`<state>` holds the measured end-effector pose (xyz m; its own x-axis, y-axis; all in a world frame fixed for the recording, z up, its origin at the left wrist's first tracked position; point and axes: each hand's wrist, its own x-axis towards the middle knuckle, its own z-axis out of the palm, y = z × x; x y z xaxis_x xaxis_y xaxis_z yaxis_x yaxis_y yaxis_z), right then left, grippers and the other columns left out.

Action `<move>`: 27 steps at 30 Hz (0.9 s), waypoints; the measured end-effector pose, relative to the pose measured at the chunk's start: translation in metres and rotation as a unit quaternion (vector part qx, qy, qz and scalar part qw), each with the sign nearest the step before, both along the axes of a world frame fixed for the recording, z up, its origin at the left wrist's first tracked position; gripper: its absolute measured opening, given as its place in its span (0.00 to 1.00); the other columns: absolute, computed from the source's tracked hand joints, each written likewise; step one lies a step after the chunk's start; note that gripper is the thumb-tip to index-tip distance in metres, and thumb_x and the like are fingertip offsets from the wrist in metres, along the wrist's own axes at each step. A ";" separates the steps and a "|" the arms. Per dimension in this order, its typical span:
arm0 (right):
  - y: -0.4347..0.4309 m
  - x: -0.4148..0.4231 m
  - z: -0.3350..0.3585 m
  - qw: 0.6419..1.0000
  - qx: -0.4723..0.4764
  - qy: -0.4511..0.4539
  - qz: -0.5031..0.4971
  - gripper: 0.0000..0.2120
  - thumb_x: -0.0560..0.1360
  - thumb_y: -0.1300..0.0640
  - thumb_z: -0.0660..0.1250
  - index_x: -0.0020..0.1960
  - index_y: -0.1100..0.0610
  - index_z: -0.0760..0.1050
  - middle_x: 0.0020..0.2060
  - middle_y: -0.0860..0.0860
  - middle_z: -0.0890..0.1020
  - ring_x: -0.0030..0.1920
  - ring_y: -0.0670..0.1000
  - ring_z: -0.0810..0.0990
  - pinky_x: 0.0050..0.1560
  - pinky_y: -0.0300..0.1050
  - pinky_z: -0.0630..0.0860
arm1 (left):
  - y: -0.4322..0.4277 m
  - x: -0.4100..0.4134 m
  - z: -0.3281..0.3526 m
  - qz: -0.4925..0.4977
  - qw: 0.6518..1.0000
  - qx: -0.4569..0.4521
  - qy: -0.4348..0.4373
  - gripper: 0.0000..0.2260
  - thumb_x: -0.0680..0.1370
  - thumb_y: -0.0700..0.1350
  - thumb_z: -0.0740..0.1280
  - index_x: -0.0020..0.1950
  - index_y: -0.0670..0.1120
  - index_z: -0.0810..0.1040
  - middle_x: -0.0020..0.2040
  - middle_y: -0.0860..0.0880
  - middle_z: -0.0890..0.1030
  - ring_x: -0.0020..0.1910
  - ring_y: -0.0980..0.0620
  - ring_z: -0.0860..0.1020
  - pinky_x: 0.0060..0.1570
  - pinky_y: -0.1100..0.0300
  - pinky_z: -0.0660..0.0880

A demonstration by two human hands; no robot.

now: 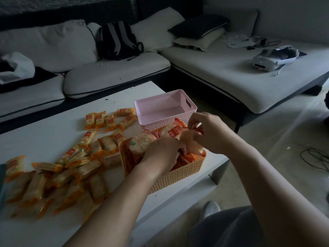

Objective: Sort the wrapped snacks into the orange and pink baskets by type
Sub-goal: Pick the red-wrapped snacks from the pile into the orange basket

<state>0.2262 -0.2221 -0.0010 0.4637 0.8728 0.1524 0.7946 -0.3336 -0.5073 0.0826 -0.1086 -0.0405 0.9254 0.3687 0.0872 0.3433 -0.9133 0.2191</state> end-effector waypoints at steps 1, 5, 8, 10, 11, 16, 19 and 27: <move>0.002 -0.003 -0.001 1.000 0.001 0.001 -0.003 0.06 0.76 0.57 0.71 0.50 0.48 0.76 0.52 0.47 0.77 0.51 0.49 0.78 0.46 0.43 0.81 | 0.000 0.000 0.002 -0.002 1.000 -0.003 0.008 0.10 0.83 0.46 0.62 0.56 0.58 0.83 0.56 0.53 0.83 0.55 0.52 0.79 0.50 0.60 0.72; 0.003 -0.009 -0.006 0.998 -0.057 -0.008 -0.012 0.05 0.75 0.50 0.71 0.47 0.48 0.75 0.47 0.48 0.79 0.45 0.51 0.79 0.44 0.50 0.82 | 0.004 0.000 0.006 0.001 1.000 -0.016 0.026 0.11 0.82 0.47 0.64 0.57 0.61 0.83 0.62 0.47 0.79 0.57 0.46 0.80 0.53 0.55 0.76; 0.006 -0.018 -0.017 0.982 -0.174 -0.073 0.003 0.05 0.76 0.52 0.69 0.48 0.52 0.82 0.40 0.49 0.82 0.39 0.51 0.82 0.39 0.48 0.83 | 0.010 0.002 0.012 0.004 0.998 -0.033 0.060 0.12 0.81 0.46 0.64 0.59 0.61 0.82 0.57 0.48 0.82 0.55 0.45 0.81 0.54 0.51 0.80; 0.009 -0.022 -0.022 0.972 -0.199 -0.129 0.003 0.07 0.76 0.57 0.67 0.49 0.52 0.83 0.38 0.49 0.82 0.36 0.50 0.82 0.34 0.46 0.82 | 0.012 0.004 0.022 0.017 0.996 -0.076 0.042 0.11 0.80 0.47 0.66 0.57 0.59 0.84 0.56 0.51 0.84 0.54 0.47 0.81 0.53 0.52 0.79; 0.010 -0.023 -0.023 0.967 -0.210 -0.142 0.004 0.07 0.77 0.57 0.66 0.49 0.52 0.83 0.37 0.49 0.81 0.36 0.50 0.82 0.33 0.45 0.81 | 0.015 0.006 0.027 0.037 0.996 -0.083 0.004 0.10 0.80 0.47 0.67 0.55 0.59 0.85 0.55 0.52 0.85 0.52 0.48 0.82 0.52 0.54 0.79; 0.010 -0.015 -0.021 0.965 -0.242 -0.094 0.024 0.10 0.79 0.55 0.64 0.53 0.51 0.83 0.40 0.47 0.83 0.39 0.48 0.83 0.41 0.48 0.85 | 0.030 0.025 0.026 0.124 0.992 -0.011 -0.018 0.12 0.79 0.49 0.68 0.63 0.54 0.75 0.60 0.52 0.79 0.56 0.48 0.79 0.52 0.54 0.76; 0.015 -0.005 -0.020 0.984 -0.166 -0.037 -0.060 0.11 0.78 0.56 0.63 0.52 0.47 0.83 0.43 0.45 0.84 0.41 0.48 0.83 0.42 0.50 0.85 | 0.034 0.034 0.015 0.141 0.987 -0.024 0.077 0.28 0.76 0.58 0.71 0.71 0.51 0.67 0.68 0.48 0.74 0.65 0.44 0.74 0.63 0.48 0.68; 0.022 0.002 -0.010 0.964 0.000 0.206 -0.167 0.19 0.84 0.47 0.57 0.63 0.57 0.77 0.54 0.54 0.82 0.48 0.52 0.81 0.46 0.51 0.80 | 0.040 0.026 0.023 0.139 0.982 -0.106 -0.073 0.21 0.71 0.55 0.77 0.62 0.56 0.77 0.57 0.54 0.84 0.59 0.48 0.79 0.61 0.51 0.72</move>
<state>0.2283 -0.2001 -0.0108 0.7398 0.6648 -0.1036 0.3750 -0.5352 -0.7570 0.1083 -0.0688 -0.0172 0.7699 0.6296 0.1045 0.5239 -0.7169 0.4599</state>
